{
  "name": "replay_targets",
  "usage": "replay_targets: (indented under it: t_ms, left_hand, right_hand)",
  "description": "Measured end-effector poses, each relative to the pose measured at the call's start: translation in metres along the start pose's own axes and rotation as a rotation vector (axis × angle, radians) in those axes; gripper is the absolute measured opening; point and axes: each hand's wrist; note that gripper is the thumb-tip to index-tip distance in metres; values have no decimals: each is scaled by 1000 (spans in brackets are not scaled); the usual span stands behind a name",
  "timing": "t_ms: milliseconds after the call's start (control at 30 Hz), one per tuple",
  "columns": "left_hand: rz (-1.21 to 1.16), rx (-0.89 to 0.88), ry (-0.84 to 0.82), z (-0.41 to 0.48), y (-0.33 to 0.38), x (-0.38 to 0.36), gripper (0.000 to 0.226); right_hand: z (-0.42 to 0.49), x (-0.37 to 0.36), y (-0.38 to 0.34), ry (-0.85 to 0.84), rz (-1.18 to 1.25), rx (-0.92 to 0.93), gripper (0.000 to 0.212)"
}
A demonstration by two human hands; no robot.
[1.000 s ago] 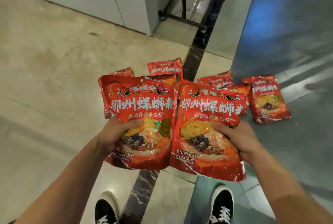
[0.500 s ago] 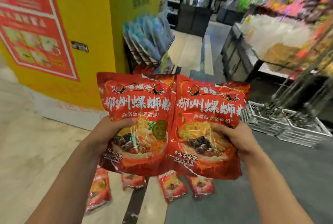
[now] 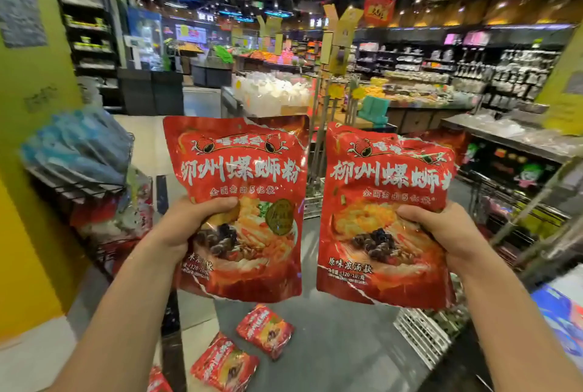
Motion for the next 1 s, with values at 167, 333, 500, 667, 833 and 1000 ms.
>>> replay_targets:
  t_ms: [167, 333, 500, 667, 833, 1000]
  left_hand:
    - [71, 52, -294, -30, 8, -98, 110]
    - [71, 40, -547, -93, 11, -220, 112]
    - [90, 71, -774, -200, -8, -343, 110]
    - [87, 115, -1030, -353, -29, -458, 111]
    - [37, 116, -1257, -510, -43, -551, 117]
    - [3, 122, -1493, -666, -56, -618, 84]
  right_hand:
    - [-45, 111, -5, 227, 12, -8, 25]
    - [-107, 242, -7, 465, 7, 29, 35]
    - [-192, 389, -10, 692, -33, 13, 34]
    - [-307, 537, -20, 899, -88, 7, 48]
    - [-439, 644, -30, 1166, -148, 70, 32]
    - [-574, 719, -26, 1466, -183, 17, 39]
Point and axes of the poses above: each hand's wrist, its own z-axis towards the middle knuckle, its own x-axis out of the back of the hand, y = z × x, and after that the axes turned 13 degrees about y, right-handed
